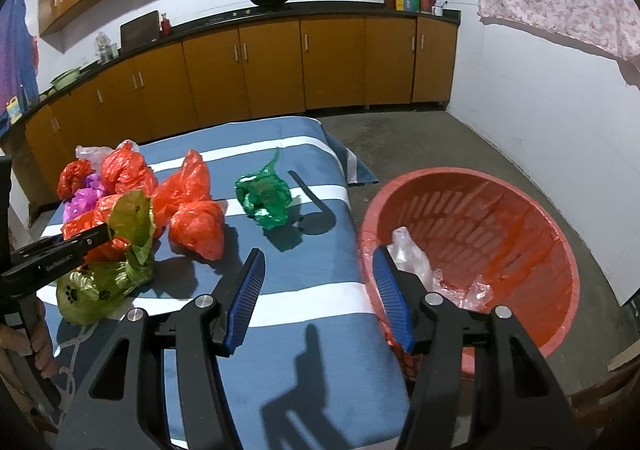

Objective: Collect trash
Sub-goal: 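Return both open tools over the bag pile on the table, then grasp a red plastic bag with the left tool while the right tool grasps another red bag, then carry the red bags toward the orange basket with both tools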

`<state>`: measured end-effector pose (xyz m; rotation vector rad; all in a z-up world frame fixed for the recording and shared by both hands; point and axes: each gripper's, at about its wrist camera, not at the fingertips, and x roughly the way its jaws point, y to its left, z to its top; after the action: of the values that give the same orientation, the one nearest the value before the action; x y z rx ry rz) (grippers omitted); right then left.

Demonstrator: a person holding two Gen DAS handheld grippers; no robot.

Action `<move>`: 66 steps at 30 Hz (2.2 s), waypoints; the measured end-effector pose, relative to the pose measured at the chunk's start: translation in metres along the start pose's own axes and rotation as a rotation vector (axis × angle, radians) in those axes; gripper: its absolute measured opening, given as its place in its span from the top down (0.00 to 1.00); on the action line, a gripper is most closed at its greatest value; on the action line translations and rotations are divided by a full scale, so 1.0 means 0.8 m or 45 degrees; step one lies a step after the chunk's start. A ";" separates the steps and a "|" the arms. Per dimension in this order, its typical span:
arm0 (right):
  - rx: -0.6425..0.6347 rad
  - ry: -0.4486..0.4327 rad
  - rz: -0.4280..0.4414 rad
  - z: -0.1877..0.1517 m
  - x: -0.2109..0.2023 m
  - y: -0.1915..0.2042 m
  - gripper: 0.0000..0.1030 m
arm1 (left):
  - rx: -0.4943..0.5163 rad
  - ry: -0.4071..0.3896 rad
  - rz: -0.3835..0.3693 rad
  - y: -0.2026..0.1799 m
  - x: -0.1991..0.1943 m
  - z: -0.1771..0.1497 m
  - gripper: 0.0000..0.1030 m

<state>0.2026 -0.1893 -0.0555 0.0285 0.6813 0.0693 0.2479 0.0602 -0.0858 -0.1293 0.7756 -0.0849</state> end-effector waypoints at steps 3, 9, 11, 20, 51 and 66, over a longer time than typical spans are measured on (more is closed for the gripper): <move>-0.017 -0.002 0.016 0.001 0.001 0.011 0.45 | 0.002 -0.018 -0.007 0.000 -0.007 -0.001 0.74; -0.033 -0.006 0.068 0.009 0.009 0.036 0.47 | -0.018 -0.073 -0.012 0.006 -0.032 0.000 0.79; -0.038 -0.007 0.094 0.013 0.014 0.045 0.48 | -0.032 -0.104 -0.014 0.010 -0.045 0.002 0.79; -0.095 0.036 0.174 0.028 0.055 0.094 0.58 | -0.097 -0.220 0.006 0.034 -0.098 0.012 0.79; -0.074 -0.189 0.055 0.053 -0.031 0.043 0.90 | -0.093 -0.300 -0.051 0.019 -0.136 0.025 0.79; 0.046 -0.256 -0.115 0.047 -0.071 -0.040 0.90 | 0.013 -0.304 -0.205 -0.079 -0.133 0.037 0.79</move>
<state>0.1843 -0.2256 0.0077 0.0386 0.4817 -0.0326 0.1909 0.0135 0.0179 -0.1883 0.5254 -0.2222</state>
